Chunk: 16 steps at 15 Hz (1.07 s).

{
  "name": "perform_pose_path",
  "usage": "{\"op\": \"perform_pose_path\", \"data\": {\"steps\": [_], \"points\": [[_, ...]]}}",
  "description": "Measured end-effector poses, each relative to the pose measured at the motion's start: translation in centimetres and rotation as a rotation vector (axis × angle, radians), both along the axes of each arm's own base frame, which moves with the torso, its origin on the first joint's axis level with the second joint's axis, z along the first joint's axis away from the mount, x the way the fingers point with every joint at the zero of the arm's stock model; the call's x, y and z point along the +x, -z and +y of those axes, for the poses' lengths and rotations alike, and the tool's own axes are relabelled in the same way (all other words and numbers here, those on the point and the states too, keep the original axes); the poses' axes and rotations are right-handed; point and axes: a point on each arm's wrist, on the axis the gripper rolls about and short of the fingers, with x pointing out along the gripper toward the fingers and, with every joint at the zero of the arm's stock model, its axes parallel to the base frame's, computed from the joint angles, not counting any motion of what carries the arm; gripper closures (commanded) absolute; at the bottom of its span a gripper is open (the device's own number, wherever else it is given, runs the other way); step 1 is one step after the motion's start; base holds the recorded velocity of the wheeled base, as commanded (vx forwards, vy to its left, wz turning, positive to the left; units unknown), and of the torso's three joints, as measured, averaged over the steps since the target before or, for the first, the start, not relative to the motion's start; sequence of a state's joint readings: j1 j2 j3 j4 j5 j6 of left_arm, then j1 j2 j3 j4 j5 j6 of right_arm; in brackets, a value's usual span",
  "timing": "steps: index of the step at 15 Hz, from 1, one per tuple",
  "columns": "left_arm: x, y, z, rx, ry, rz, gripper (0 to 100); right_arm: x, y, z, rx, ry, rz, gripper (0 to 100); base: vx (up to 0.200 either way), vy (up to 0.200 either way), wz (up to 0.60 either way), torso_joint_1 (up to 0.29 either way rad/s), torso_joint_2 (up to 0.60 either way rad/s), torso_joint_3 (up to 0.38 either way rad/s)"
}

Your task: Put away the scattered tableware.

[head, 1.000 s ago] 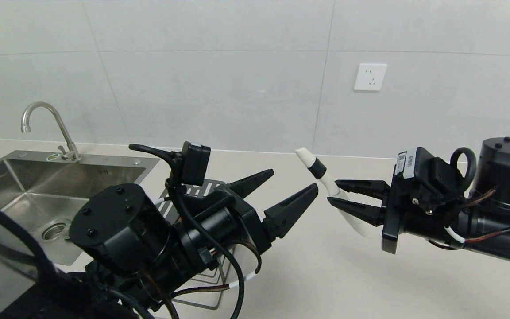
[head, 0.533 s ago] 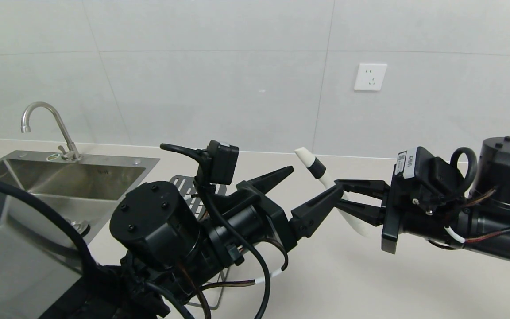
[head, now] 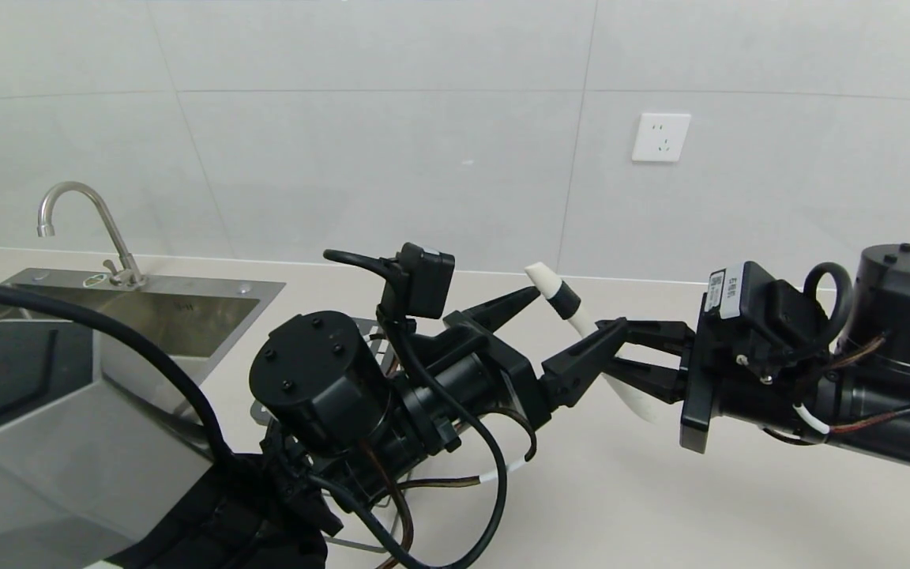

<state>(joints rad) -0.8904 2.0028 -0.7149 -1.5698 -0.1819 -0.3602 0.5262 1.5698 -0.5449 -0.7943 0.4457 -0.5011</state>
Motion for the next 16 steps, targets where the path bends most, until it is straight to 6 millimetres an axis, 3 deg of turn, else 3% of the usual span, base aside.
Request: {"op": "perform_pose_path", "data": {"steps": [12, 13, 16], "points": [[1.1, -1.3, -1.3, -0.062, 0.006, -0.044, 0, 0.3, -1.0, 0.4, 0.024, -0.011, -0.04, 100, 0.0, 0.0, 0.0, 0.0, 0.0, 0.0], [1.2, -1.3, -1.5, -0.065, 0.005, -0.05, 100, 0.3, -1.1, 0.4, 0.028, -0.013, -0.046, 100, 0.0, 0.0, 0.0, 0.0, 0.0, 0.0], [1.3, -1.1, -1.9, -0.061, 0.009, -0.051, 100, 0.3, -1.1, 0.5, 0.029, -0.015, -0.047, 100, 0.0, 0.0, 0.0, 0.0, 0.0, 0.0]]}}
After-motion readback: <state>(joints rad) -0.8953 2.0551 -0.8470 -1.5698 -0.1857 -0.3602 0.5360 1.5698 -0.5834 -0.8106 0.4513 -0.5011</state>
